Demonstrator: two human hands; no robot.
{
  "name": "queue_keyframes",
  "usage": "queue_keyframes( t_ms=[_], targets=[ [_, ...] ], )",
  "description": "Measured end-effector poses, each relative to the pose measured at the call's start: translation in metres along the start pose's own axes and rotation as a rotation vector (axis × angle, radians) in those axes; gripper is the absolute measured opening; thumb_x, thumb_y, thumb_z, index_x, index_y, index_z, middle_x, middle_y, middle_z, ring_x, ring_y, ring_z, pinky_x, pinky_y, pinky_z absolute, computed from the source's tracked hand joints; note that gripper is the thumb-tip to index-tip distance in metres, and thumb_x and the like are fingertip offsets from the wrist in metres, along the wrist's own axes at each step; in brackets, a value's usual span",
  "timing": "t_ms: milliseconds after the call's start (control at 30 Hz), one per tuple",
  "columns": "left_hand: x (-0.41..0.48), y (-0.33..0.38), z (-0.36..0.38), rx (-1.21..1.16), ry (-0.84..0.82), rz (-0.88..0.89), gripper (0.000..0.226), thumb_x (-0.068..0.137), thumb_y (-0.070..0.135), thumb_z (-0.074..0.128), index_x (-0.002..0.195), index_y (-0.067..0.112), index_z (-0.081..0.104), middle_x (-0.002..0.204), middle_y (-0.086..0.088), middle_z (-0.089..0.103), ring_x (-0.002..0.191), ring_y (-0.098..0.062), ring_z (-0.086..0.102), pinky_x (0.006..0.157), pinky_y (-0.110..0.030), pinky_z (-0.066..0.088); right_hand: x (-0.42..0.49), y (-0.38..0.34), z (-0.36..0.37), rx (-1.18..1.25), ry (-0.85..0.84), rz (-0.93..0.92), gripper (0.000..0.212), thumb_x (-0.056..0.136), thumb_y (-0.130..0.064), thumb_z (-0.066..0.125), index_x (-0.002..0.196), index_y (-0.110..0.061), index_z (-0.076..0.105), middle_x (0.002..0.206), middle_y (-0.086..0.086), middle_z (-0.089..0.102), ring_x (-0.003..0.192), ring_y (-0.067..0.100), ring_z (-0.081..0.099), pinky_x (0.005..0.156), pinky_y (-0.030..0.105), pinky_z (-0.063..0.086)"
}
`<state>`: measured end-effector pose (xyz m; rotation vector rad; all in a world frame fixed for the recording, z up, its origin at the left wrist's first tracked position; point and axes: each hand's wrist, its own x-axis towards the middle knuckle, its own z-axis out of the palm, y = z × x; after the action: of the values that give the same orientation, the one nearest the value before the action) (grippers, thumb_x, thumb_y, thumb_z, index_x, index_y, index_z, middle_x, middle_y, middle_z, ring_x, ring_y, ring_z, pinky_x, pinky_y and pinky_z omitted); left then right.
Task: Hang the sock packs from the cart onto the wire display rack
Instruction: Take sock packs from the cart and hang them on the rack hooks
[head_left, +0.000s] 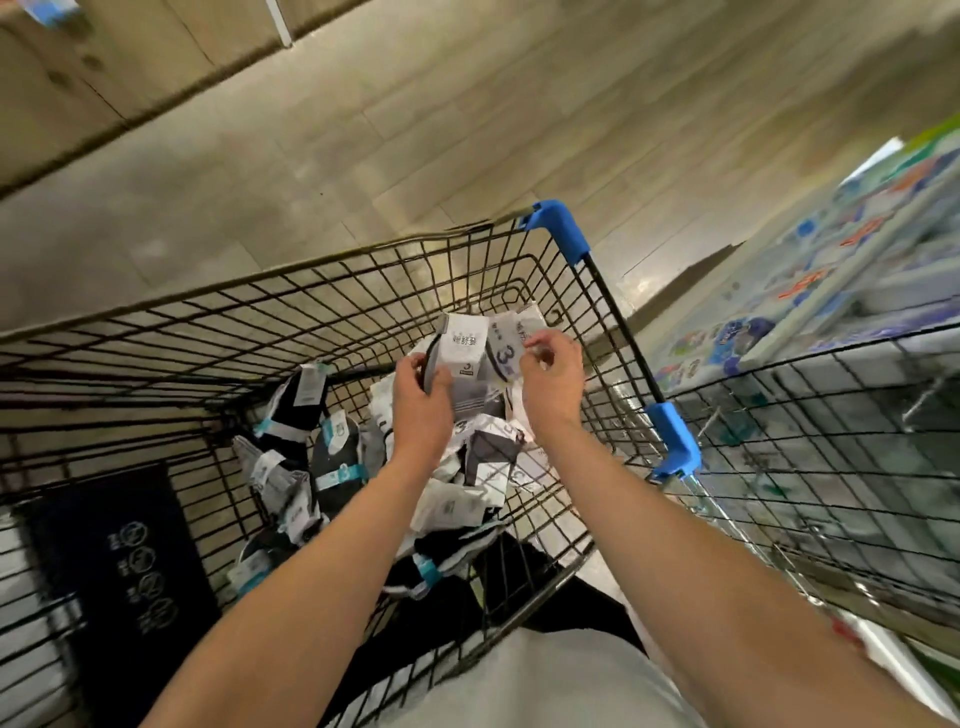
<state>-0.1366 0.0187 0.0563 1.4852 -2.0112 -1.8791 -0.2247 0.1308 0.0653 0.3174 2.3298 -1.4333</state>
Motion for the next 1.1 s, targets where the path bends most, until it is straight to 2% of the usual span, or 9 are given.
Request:
queue_keyframes(
  t_ms=[200,333,433,533,633,733,800,900,1100],
  targets=[
    [-0.041,0.025,-0.024,-0.039,-0.014,0.089,0.016,0.105,0.027,0.045,0.120,0.024,0.046,0.112,-0.001,0.061,0.092,-0.016,0.063,0.073,-0.035,0.058,-0.062,-0.042,-0.039,0.095,-0.053,-0.116,0.044,0.098,-0.005,0.051,0.091,-0.048,0.049,0.106,-0.007,0.061,0.096,0.038,0.067,0.081,0.058,0.060],
    [-0.083,0.053,-0.042,-0.055,0.086,0.274,0.019,0.103,0.028,0.050,0.119,0.018,0.053,0.104,0.003,0.063,0.090,-0.015,0.063,0.063,-0.019,0.048,-0.104,-0.061,-0.078,0.238,0.018,-0.163,0.041,0.100,-0.006,0.047,0.105,-0.046,0.039,0.101,0.017,0.058,0.078,0.024,0.056,0.067,0.036,0.050],
    [-0.122,0.078,-0.044,0.008,-0.043,0.448,0.021,0.103,0.025,0.051,0.123,0.019,0.053,0.099,0.011,0.059,0.089,-0.011,0.058,0.069,-0.019,0.041,-0.137,-0.062,-0.110,0.296,0.024,-0.204,0.041,0.099,-0.002,0.051,0.126,-0.030,0.039,0.088,0.002,0.062,0.068,0.009,0.056,0.058,0.021,0.049],
    [-0.160,0.092,-0.033,0.068,-0.229,0.542,0.007,0.103,0.020,0.048,0.107,0.025,0.051,0.088,0.009,0.056,0.074,-0.005,0.054,0.060,-0.013,0.039,-0.167,-0.058,-0.141,0.340,0.162,-0.219,0.034,0.100,-0.009,0.057,0.131,-0.019,0.048,0.101,-0.004,0.064,0.077,0.002,0.061,0.063,0.011,0.049],
    [-0.197,0.102,-0.014,0.094,-0.349,0.612,0.010,0.101,0.019,0.048,0.095,0.019,0.056,0.074,0.002,0.054,0.066,-0.019,0.050,0.057,-0.025,0.042,-0.193,-0.054,-0.173,0.382,0.249,-0.213,0.034,0.102,-0.019,0.058,0.135,-0.020,0.052,0.116,-0.001,0.064,0.097,0.011,0.062,0.076,0.020,0.048],
    [-0.233,0.111,0.001,0.144,-0.422,0.677,0.010,0.102,0.025,0.048,0.099,0.019,0.055,0.072,0.005,0.052,0.059,-0.005,0.053,0.049,-0.014,0.040,-0.218,-0.046,-0.208,0.405,0.322,-0.213,0.042,0.101,-0.027,0.059,0.142,-0.021,0.050,0.130,-0.003,0.061,0.114,0.015,0.061,0.091,0.029,0.050],
    [-0.250,0.115,0.011,0.147,-0.460,0.716,0.016,0.102,0.030,0.048,0.102,0.015,0.054,0.073,0.006,0.053,0.058,0.000,0.051,0.051,-0.012,0.039,-0.234,-0.042,-0.234,0.417,0.422,-0.232,0.037,0.100,-0.030,0.059,0.136,-0.023,0.054,0.126,-0.003,0.065,0.112,0.017,0.064,0.095,0.038,0.055],
    [-0.272,0.125,0.029,0.142,-0.506,0.766,0.020,0.102,0.034,0.048,0.115,0.021,0.055,0.097,0.002,0.064,0.082,-0.012,0.063,0.066,-0.024,0.050,-0.254,-0.038,-0.278,0.471,0.618,-0.274,0.027,0.101,-0.022,0.057,0.128,-0.021,0.058,0.109,-0.004,0.066,0.096,0.013,0.063,0.079,0.029,0.051],
    [-0.335,0.154,0.075,0.139,-0.622,0.934,0.023,0.104,0.026,0.048,0.124,0.017,0.055,0.103,0.005,0.064,0.082,0.000,0.059,0.059,-0.002,0.043,-0.276,-0.042,-0.357,0.462,0.779,-0.365,0.034,0.103,-0.022,0.054,0.137,-0.019,0.054,0.113,-0.007,0.064,0.095,0.003,0.060,0.073,0.013,0.051]
  ],
)
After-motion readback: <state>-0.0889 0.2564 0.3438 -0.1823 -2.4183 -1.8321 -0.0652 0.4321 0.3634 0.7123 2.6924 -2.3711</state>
